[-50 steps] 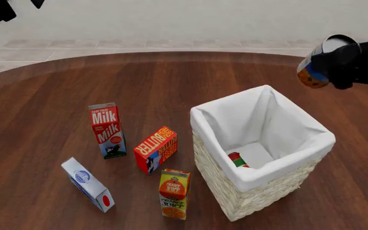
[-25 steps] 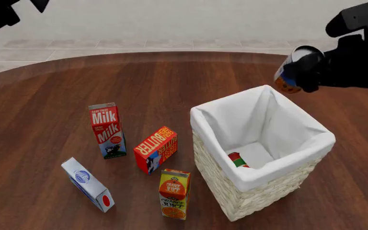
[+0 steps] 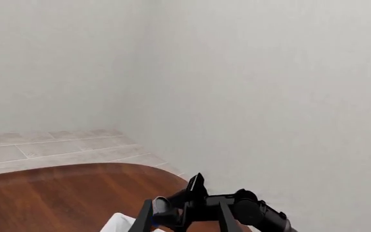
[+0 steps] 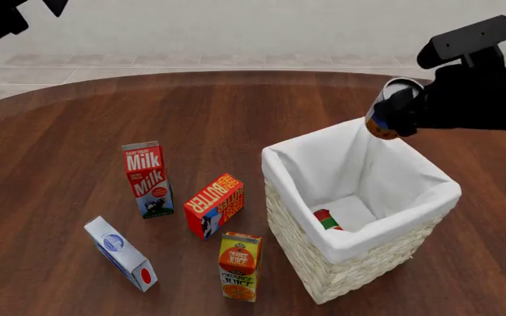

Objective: Pick up the alphabet soup and the tomato sauce, and put them in the basket.

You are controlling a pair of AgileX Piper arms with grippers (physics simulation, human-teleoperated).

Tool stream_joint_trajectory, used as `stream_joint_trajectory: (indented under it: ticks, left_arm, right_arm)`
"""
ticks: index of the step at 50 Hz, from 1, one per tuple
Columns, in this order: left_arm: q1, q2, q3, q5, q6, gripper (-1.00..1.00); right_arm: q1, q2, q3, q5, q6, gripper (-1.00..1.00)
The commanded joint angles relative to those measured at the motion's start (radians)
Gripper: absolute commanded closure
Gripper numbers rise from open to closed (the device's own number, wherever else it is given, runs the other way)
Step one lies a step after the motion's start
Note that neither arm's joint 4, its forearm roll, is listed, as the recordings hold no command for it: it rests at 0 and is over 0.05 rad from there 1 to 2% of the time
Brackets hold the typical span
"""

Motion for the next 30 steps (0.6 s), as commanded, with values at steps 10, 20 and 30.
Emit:
stream_joint_trajectory:
  ticks: [10,20,30]
  left_arm:
    - [0.001,-0.001,0.002,-0.002,-0.001,-1.00]
    - [0.003,0.001,0.006,-0.004,-0.001,-1.00]
    - [0.003,0.004,0.010,-0.009,-0.003,-1.00]
  right_arm:
    - [-0.009,0.031,0.053,-0.046,0.007,1.00]
    - [-0.017,0.049,0.103,-0.080,0.002,1.00]
    - [-0.019,0.062,0.149,-0.110,0.001,1.00]
